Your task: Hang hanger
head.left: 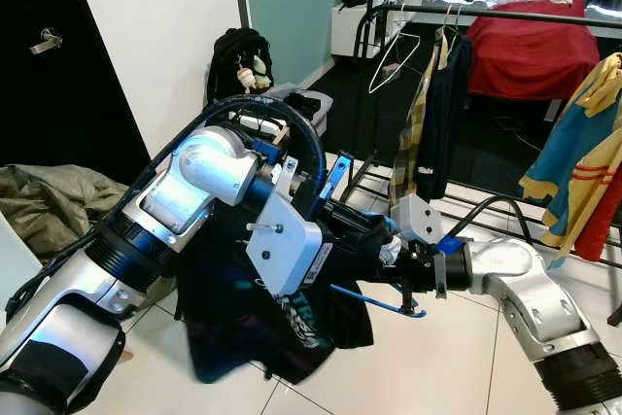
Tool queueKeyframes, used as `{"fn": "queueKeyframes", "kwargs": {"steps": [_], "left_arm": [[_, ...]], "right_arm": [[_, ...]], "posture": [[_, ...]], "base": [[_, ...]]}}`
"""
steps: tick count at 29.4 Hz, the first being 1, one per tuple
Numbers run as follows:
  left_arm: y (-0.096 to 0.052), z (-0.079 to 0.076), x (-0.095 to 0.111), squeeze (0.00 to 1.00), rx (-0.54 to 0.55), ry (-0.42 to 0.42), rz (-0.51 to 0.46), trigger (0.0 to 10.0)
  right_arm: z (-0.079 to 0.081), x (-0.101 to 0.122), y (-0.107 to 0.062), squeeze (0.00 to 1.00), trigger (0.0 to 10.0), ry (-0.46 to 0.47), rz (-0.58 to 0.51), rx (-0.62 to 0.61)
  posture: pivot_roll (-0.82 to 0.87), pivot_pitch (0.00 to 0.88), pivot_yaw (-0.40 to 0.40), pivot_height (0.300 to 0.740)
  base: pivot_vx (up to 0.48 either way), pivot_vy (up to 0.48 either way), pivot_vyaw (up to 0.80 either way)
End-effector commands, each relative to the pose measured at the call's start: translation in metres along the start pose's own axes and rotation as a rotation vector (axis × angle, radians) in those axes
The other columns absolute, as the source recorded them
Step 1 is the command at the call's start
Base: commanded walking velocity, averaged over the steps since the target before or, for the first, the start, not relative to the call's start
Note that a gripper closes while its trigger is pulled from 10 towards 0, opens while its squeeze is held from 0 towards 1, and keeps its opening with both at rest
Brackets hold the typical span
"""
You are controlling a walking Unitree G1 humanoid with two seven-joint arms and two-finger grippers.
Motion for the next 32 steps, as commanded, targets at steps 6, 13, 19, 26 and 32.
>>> {"fn": "queueKeyframes", "kwargs": {"steps": [6,13,19,26,32], "left_arm": [[-0.031,0.02,-0.038,0.0,0.064,0.052,0.321,10.0],[-0.096,0.038,-0.072,0.0,0.096,0.127,0.745,10.0],[-0.104,0.041,-0.067,0.0,0.1,0.123,0.727,10.0],[-0.093,0.036,-0.043,0.0,0.119,0.059,0.468,10.0],[-0.124,0.048,-0.045,0.0,0.136,0.106,0.598,10.0]], "right_arm": [[0.004,0.005,0.01,0.0,10.0,-0.018,-0.051,-0.016],[0.016,-0.002,0.007,0.0,10.0,-0.006,-0.044,0.023],[0.018,-0.002,0.005,0.0,10.0,-0.001,-0.056,0.013],[0.014,-0.002,-0.003,0.0,10.0,0.015,-0.083,-0.033],[0.011,-0.005,-0.01,0.0,10.0,0.021,-0.077,-0.077]], "posture": [[-0.06,0.0,0.07,0.74],[-0.07,0.0,0.071,0.74],[-0.08,0.0,0.077,0.74],[-0.08,0.0,0.08,0.74],[-0.08,0.0,0.08,0.74]], "base": [[0.0,0.0,0.0],[0.0,0.0,0.0],[0.0,0.0,0.0],[0.0,0.0,0.0],[0.0,0.0,0.0]]}}
Point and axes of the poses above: a point about 5 cm out from each wrist's last joint towards the gripper, its own y axis pointing out of the wrist towards the gripper, its own x axis along the axis of the wrist's last joint, z = x × y, the point moved 2 cm from there along y, pointing out of the wrist towards the gripper, and after that the axes turned 15 degrees about y, right-handed, at the moved point
